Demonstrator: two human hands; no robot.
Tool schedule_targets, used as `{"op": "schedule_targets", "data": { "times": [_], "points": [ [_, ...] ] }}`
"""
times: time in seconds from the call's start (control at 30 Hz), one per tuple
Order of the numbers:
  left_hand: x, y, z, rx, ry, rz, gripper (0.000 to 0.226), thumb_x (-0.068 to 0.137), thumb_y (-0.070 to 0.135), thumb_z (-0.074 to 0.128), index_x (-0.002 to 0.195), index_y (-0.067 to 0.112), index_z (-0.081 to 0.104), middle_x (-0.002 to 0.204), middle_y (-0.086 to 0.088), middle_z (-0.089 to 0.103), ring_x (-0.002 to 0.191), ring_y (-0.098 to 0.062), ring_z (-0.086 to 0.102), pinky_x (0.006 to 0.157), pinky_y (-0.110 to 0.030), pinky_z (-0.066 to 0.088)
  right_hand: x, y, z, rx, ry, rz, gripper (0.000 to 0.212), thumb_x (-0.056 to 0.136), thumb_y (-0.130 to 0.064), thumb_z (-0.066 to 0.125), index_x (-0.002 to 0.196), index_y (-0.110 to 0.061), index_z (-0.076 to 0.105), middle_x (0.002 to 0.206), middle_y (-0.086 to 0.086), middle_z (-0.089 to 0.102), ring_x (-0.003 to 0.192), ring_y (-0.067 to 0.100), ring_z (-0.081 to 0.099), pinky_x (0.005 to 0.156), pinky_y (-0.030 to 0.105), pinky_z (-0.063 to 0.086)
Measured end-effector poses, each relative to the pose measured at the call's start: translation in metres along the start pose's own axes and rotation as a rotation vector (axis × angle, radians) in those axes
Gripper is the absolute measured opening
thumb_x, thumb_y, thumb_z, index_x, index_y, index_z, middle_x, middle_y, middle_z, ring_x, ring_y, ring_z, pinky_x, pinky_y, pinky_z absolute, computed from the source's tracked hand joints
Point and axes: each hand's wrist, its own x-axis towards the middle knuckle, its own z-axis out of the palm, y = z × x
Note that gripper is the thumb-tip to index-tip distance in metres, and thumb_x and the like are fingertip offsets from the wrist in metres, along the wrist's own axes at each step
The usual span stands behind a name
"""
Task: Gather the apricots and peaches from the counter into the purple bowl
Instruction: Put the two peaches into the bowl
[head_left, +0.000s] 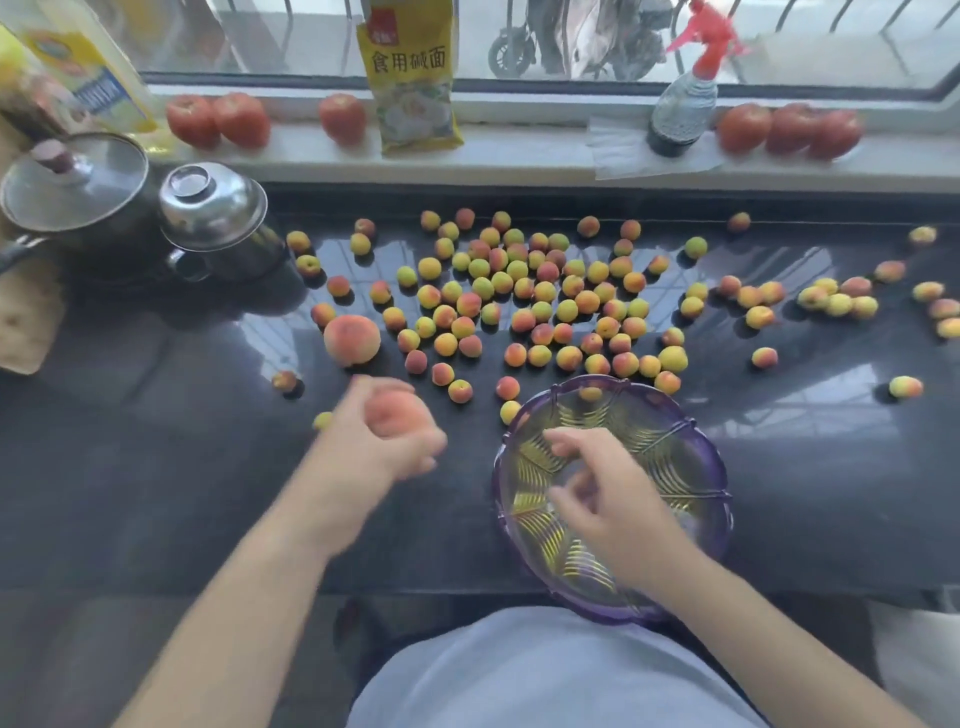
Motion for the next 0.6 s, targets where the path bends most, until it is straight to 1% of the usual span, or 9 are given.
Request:
{"op": "schedule_targets", "data": {
  "times": [0.07,0.13,0.2,0.27,0.33,0.4,0.47,0.53,0.6],
  "points": [
    [-0.019,-0.022,0.044,0.049,-0.132,-0.089,0.059,0.074,0.005,0.092,0.122,0.027,0.065,0.115,-0.007,0.071,0.101,-0.017,0.071,0.087,-0.043,0.065,-0.006,-0.009,0.013,0.008,-0.132,-0.104,0.072,0.086,-0.015,0.074,0.144,-0.042,0.041,0.139,-0.024,0.036,0.1,0.002,0.062,0.083,0.015,0.05],
    [-0.019,-0.043,0.073,0.085,-0.243,-0.152,0.055,0.084,0.001,0.083,0.13,0.025,0.063,0.121,-0.003,0.075,0.111,-0.014,0.073,0.096,-0.041,0.062,-0.008,-0.004,0.023,-0.09,-0.161,-0.18,0.079,0.084,-0.023,0.077,0.149,-0.04,0.036,0.145,-0.022,0.031,0.114,-0.002,0.056,0.091,0.013,0.048],
    [-0.015,-0.049,0.086,0.06,-0.341,-0.203,0.064,0.081,0.009,0.078,0.14,0.025,0.058,0.128,0.001,0.074,0.118,-0.012,0.072,0.102,-0.039,0.059,-0.01,0.01,0.023,-0.165,-0.111,-0.186,0.074,0.083,-0.032,0.078,0.146,-0.038,0.039,0.14,-0.017,0.037,0.116,0.002,0.055,0.093,0.023,0.051],
    [-0.009,-0.053,0.089,0.022,-0.396,-0.233,0.081,0.074,0.02,0.079,0.147,0.035,0.048,0.137,0.001,0.067,0.122,-0.017,0.071,0.107,-0.044,0.057,-0.011,0.026,0.017,-0.142,-0.056,-0.105,0.07,0.08,-0.039,0.079,0.14,-0.038,0.042,0.13,-0.016,0.044,0.113,0.003,0.054,0.091,0.031,0.053],
    [-0.004,-0.054,0.086,0.114,-0.366,-0.185,0.072,0.086,0.017,0.075,0.143,0.044,0.04,0.138,0.004,0.063,0.117,-0.017,0.071,0.103,-0.045,0.059,-0.011,0.043,0.01,-0.143,0.001,0.003,0.068,0.077,-0.041,0.083,0.134,-0.036,0.045,0.125,-0.017,0.051,0.11,0.003,0.053,0.092,0.032,0.053],
    [0.002,-0.054,0.079,0.378,-0.166,-0.05,0.05,0.097,0.018,0.066,0.139,0.039,0.05,0.128,0.006,0.065,0.106,-0.012,0.069,0.094,-0.036,0.059,-0.008,0.059,0.004,-0.215,0.041,0.119,0.067,0.076,-0.042,0.082,0.132,-0.035,0.045,0.124,-0.016,0.054,0.111,0.006,0.054,0.093,0.031,0.052],
    [0.005,-0.061,0.071,0.578,0.015,0.035,0.039,0.1,0.023,0.063,0.138,0.031,0.057,0.117,0.007,0.064,0.099,-0.012,0.065,0.085,-0.031,0.051,-0.004,0.071,0.003,-0.265,0.078,0.199,0.068,0.077,-0.043,0.083,0.132,-0.033,0.044,0.126,-0.014,0.055,0.114,0.01,0.055,0.095,0.029,0.051],
    [0.004,-0.07,0.067,0.622,0.003,-0.01,0.043,0.102,0.028,0.062,0.145,0.026,0.055,0.116,0.005,0.062,0.103,-0.015,0.063,0.087,-0.033,0.048,0.002,0.077,0.008,-0.261,0.115,0.216,0.069,0.079,-0.041,0.083,0.135,-0.03,0.044,0.129,-0.011,0.055,0.118,0.012,0.053,0.098,0.029,0.048],
    [0.0,-0.078,0.069,0.574,-0.094,-0.098,0.047,0.104,0.032,0.061,0.15,0.028,0.05,0.119,0.003,0.063,0.106,-0.018,0.066,0.094,-0.035,0.054,0.006,0.079,0.019,-0.258,0.125,0.205,0.07,0.081,-0.037,0.082,0.139,-0.027,0.043,0.133,-0.008,0.054,0.123,0.014,0.051,0.102,0.029,0.045]
  ]
}}
